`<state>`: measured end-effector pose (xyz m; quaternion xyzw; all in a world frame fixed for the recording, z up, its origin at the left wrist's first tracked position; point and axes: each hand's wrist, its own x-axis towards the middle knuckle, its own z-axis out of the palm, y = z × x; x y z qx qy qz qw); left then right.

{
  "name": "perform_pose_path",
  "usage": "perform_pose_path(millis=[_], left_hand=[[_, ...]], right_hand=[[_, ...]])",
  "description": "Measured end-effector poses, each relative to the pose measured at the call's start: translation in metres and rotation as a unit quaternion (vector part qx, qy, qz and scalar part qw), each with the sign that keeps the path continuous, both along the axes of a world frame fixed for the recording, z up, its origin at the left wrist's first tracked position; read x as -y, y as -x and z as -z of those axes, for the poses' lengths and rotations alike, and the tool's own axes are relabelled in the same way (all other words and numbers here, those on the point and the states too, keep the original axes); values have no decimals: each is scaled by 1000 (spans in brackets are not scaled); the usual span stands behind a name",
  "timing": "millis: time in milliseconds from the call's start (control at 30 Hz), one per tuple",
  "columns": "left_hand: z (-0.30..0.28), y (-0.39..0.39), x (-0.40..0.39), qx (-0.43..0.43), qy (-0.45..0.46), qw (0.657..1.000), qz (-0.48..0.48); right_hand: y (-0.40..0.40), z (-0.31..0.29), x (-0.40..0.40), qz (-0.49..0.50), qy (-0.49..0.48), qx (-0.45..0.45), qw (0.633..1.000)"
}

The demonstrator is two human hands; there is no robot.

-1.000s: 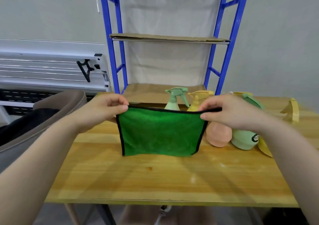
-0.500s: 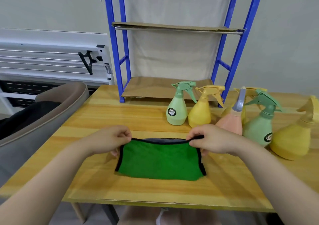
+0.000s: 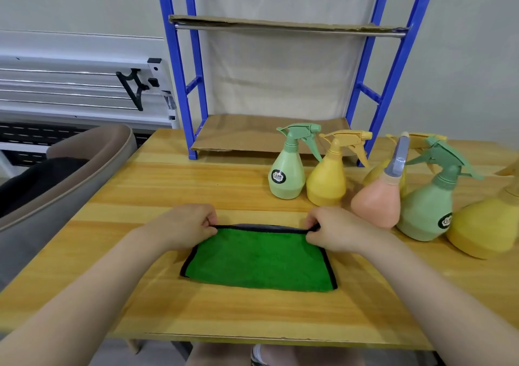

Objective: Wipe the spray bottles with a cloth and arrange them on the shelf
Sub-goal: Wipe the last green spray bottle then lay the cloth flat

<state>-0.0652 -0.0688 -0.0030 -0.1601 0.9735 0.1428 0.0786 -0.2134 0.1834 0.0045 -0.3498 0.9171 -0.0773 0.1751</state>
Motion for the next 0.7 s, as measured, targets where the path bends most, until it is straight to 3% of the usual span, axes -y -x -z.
perform_pose_path(millis=[167,267,433,567,700], left_hand=[[10,-11,-14,-153,77,985,31],[14,-25,-26,-178,28,980,87],[23,-42,-27,-171,12,978,115],[18,-60,-11,-253,-150,956,-20],[13,-77,9,-288,-231,919,-136]], right_hand=[[-6,-15,-4,-11,38,20,999],[-14,-32,-2,4,130,153,980],[-27,-55,19,10,233,344,910],[-43,-58,61,28,282,398,873],[-64,-47,105,42,291,433,852]])
